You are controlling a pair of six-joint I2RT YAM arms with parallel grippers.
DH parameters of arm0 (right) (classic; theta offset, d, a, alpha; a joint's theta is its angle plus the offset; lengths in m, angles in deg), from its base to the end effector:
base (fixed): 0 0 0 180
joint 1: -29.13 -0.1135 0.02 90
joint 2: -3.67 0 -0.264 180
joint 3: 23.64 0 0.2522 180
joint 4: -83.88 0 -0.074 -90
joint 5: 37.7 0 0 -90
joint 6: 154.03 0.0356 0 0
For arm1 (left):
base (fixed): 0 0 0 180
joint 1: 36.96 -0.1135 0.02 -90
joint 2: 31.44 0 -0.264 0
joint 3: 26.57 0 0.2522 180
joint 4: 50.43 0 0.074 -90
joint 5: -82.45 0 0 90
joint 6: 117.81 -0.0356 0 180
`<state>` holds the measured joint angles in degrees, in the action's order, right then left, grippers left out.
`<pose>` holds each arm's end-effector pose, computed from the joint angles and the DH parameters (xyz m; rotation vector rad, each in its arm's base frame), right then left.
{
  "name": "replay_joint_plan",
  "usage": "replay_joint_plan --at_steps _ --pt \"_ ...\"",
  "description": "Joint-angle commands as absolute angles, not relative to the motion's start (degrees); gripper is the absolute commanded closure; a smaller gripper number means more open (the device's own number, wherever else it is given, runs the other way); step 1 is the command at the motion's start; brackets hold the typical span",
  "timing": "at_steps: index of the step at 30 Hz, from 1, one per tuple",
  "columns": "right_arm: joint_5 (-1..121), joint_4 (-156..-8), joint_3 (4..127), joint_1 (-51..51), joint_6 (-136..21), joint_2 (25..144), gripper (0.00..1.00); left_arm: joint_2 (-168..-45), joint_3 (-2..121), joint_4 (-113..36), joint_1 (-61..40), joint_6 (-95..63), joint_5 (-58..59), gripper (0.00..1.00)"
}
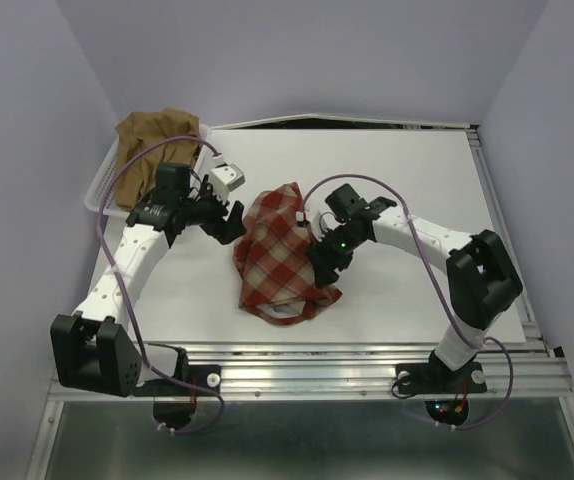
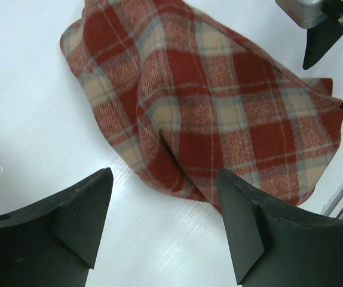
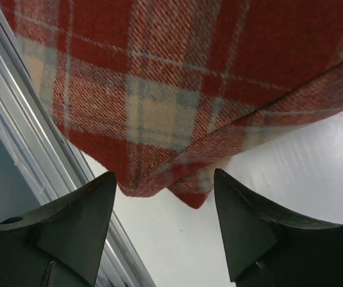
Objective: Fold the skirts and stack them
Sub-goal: Flatten the skirt out
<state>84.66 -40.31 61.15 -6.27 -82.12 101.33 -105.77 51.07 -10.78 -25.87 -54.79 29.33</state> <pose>0.2652 0.2118 0.2220 -1.3644 2.3755 0.8621 0.2736 -0.0754 0.3215 1.0104 1.8526 -0.5417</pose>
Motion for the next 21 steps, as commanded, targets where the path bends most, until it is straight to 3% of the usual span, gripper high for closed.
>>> replay_joint_plan --at_steps 1,5,8,12,13,21 --pt "88.0 -39.2 62.5 -7.2 -75.8 103.8 0.28 -99.7 46.2 -13.4 -26.3 -55.4 25.9 0.17" --pt "90.2 -36.9 63.7 -7.7 -73.8 108.3 0.32 -95.5 42.7 -15.2 -26.3 -56.8 21.8 0.12" --pt "94.7 -37.0 63.5 -7.7 -73.9 108.5 0.48 -95.1 41.7 -14.1 -26.2 -58.8 21.9 0.12" --pt "103.0 -36.4 66.1 -7.7 -73.7 108.4 0.8 -97.8 41.3 -11.9 -26.2 -60.6 22.0 0.12" --pt "103.5 -36.6 67.7 -6.1 -73.0 108.5 0.99 -98.5 40.8 -12.5 -26.2 -60.5 21.9 0.12" --pt "113.5 -41.9 79.5 14.3 -64.2 106.1 0.99 -97.8 40.0 -15.5 -26.2 -60.1 24.6 0.12"
